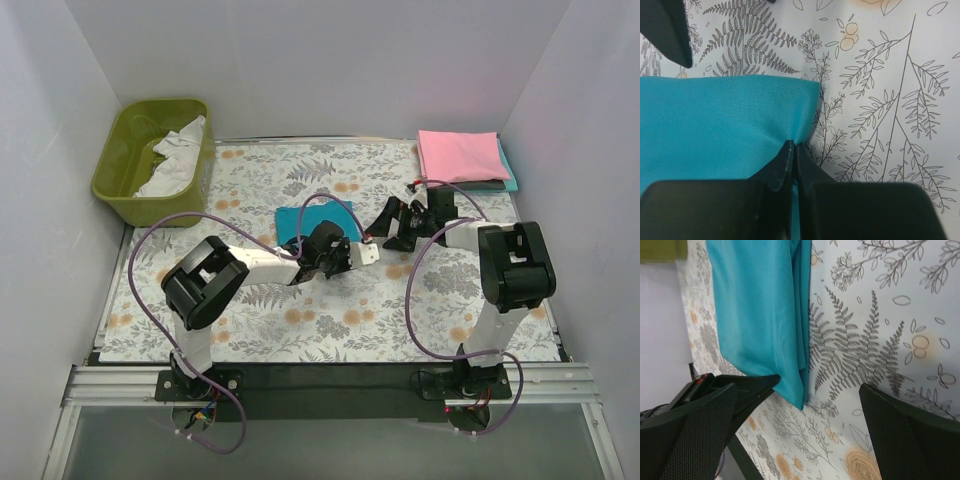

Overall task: Fold and stack the t-shirts
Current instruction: Neatly place the folded tshirt to the corner

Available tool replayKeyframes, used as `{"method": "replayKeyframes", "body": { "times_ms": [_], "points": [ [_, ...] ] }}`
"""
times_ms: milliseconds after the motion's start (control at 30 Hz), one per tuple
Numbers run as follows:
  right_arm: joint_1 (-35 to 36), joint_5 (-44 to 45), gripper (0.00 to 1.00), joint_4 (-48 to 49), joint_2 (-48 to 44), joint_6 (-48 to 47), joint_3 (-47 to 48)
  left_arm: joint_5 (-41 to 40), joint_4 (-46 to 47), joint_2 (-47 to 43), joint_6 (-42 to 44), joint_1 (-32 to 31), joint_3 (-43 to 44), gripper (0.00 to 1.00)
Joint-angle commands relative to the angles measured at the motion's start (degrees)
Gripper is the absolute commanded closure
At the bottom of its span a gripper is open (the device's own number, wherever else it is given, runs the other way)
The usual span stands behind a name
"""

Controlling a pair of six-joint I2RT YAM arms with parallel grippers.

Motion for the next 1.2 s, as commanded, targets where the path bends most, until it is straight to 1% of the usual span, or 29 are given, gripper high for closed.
{"method": "replayKeyframes", "body": {
  "times_ms": [0, 33, 67, 133, 433, 567, 733, 833, 1000, 1167],
  "points": [
    [-0.05, -2.06, 0.02, 7.90, 3.40, 5.96, -1.31, 4.76, -2.84, -3.17, -7.26, 1.55, 3.07, 1.00],
    [-0.05, -2.50, 0.02, 10.09, 3.76, 9.71, -1.75, 5.47, -3.63, -3.35, -8.68, 1.82, 3.78, 1.00],
    [-0.05, -3.37, 0.02, 13.59, 4.63, 11.49, -2.71, 6.26, -4.51, -3.61, -9.82, 2.17, 4.40, 1.00],
    [-0.05, -3.64, 0.02, 16.08, 5.17, 14.22, -3.33, 7.41, -4.60, -4.14, -12.81, 3.05, 5.80, 1.00],
    [1.18, -1.71, 0.02, 19.07, 4.20, 21.52, -5.71, 9.16, -4.95, -5.72, -17.04, 4.81, 9.06, 1.00],
    [3.55, -1.36, 0.02, 22.32, 7.27, 25.74, -4.31, 10.48, -5.92, -5.11, -18.18, 5.16, 11.25, 1.00],
    [5.14, -0.57, 0.02, 26.71, 11.84, 32.76, -2.11, 10.84, -6.18, -4.23, -18.27, 5.16, 11.70, 1.00],
    [6.01, 0.40, 0.01, 31.19, 14.48, 35.84, -1.14, 11.10, -6.10, -4.41, -18.54, 5.25, 11.35, 1.00],
    [7.16, 3.38, 0.08, 32.25, 17.38, 35.77, 2.81, 11.19, -5.57, -4.14, -19.06, 5.34, 10.82, 1.00],
    [7.86, 5.05, 0.19, 32.70, 19.14, 35.86, 4.13, 11.54, -4.96, -4.23, -19.68, 5.42, 10.38, 1.00]
  ]
}}
